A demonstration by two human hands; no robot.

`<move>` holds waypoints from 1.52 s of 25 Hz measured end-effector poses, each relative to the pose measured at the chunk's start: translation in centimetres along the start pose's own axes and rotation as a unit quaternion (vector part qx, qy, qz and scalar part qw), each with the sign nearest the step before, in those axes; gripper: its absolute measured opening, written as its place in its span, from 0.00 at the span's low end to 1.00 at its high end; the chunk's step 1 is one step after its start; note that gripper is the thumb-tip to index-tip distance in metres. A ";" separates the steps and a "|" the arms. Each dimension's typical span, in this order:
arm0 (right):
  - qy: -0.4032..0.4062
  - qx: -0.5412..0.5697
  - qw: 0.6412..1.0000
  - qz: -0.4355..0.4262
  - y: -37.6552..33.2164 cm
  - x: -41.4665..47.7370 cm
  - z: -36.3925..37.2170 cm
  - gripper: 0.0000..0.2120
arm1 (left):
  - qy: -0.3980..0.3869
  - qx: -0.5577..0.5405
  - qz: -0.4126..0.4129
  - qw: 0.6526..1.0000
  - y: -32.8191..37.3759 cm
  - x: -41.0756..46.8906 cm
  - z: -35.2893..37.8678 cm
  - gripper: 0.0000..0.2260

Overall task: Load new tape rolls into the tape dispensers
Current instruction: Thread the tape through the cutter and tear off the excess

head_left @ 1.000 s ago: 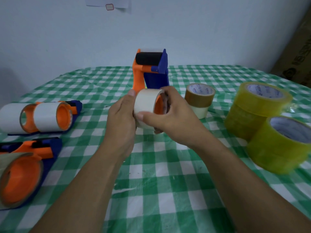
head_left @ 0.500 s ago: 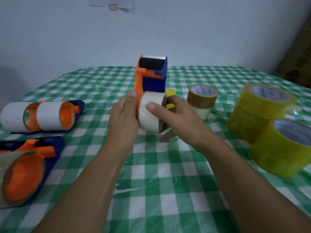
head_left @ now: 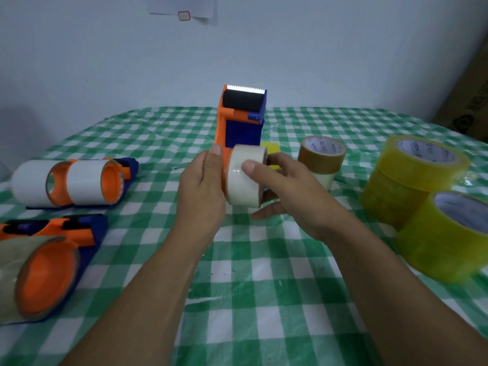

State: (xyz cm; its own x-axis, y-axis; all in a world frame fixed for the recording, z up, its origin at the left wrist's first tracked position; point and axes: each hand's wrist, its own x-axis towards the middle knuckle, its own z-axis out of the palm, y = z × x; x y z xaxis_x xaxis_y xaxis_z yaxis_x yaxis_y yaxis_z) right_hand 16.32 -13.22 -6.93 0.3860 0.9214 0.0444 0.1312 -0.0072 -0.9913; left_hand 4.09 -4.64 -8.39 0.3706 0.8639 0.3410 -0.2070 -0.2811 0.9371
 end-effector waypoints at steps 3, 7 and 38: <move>-0.018 -0.056 0.993 -0.103 0.1 -0.1 -0.3 0.32 | 0.016 -0.002 -0.003 1.000 0.0 0.1 0.0 0.17; -0.049 -0.069 0.986 -0.144 0.3 -0.1 -0.9 0.41 | 0.025 -0.001 -0.007 1.000 0.0 0.1 0.0 0.17; 0.237 -0.336 0.906 0.103 -5.3 6.2 -10.5 0.32 | -0.059 -0.113 -0.041 0.991 1.0 -0.9 0.2 0.06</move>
State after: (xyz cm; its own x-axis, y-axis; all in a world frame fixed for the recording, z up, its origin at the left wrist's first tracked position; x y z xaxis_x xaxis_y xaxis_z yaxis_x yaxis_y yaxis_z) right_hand 27.55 -11.56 -0.08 0.7931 0.6047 0.0729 0.4766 -0.5415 -0.6925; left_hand 3.77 -5.76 -7.74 0.4958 0.8208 0.2836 -0.3647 -0.0995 0.9258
